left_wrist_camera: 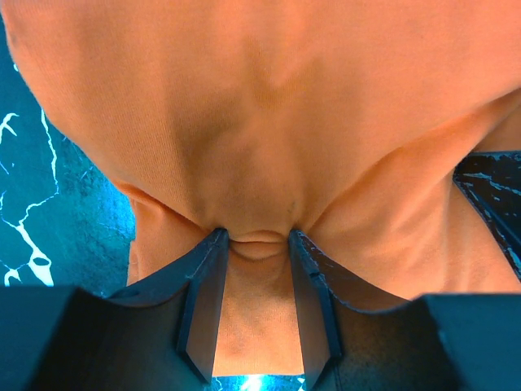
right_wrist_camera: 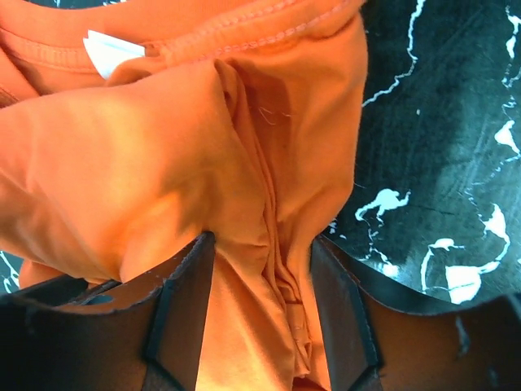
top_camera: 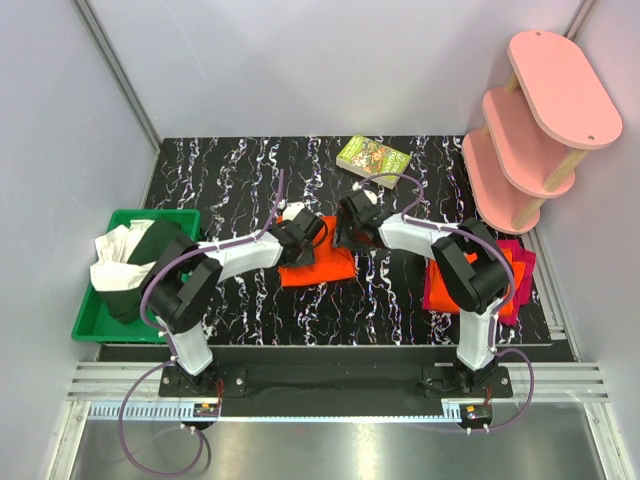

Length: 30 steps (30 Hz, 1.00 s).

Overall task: Fold and stack the t-shirts
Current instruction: Put the neatly folded tshirt into the corner of the board with the right arm

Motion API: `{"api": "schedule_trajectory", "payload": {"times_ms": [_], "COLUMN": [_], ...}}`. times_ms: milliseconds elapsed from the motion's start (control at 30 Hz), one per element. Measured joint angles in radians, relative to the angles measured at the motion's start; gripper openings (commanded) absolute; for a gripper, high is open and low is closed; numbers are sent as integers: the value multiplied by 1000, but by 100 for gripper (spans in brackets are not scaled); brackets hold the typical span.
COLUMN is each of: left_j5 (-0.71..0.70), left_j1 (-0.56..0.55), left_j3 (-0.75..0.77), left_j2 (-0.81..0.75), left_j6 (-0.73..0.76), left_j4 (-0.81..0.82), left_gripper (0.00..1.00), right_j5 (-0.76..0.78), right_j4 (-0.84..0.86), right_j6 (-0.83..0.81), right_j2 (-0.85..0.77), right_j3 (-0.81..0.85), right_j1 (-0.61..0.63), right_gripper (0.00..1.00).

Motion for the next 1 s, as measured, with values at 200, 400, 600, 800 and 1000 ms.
{"api": "schedule_trajectory", "payload": {"times_ms": [200, 400, 600, 800, 1000], "left_j5": [0, 1, 1, 42, 88], "left_j1": [0, 0, 0, -2, -8], "left_j3": [2, 2, 2, -41, -187], "left_j2": [0, 0, 0, -40, -298], "left_j6": [0, -1, -1, -17, -34], "left_j4": [-2, -2, -2, 55, 69], "left_gripper": [41, 40, 41, 49, 50], "right_j5": [10, 14, 26, 95, 205], "right_j4": [9, 45, 87, -45, -245], "right_j6": [-6, 19, 24, -36, -97], "right_j2": [3, 5, -26, -106, -230], "right_j3": [-4, -33, -80, -101, -31], "right_j1": [0, -2, 0, 17, 16], "right_gripper": [24, 0, 0, 0, 0]}}
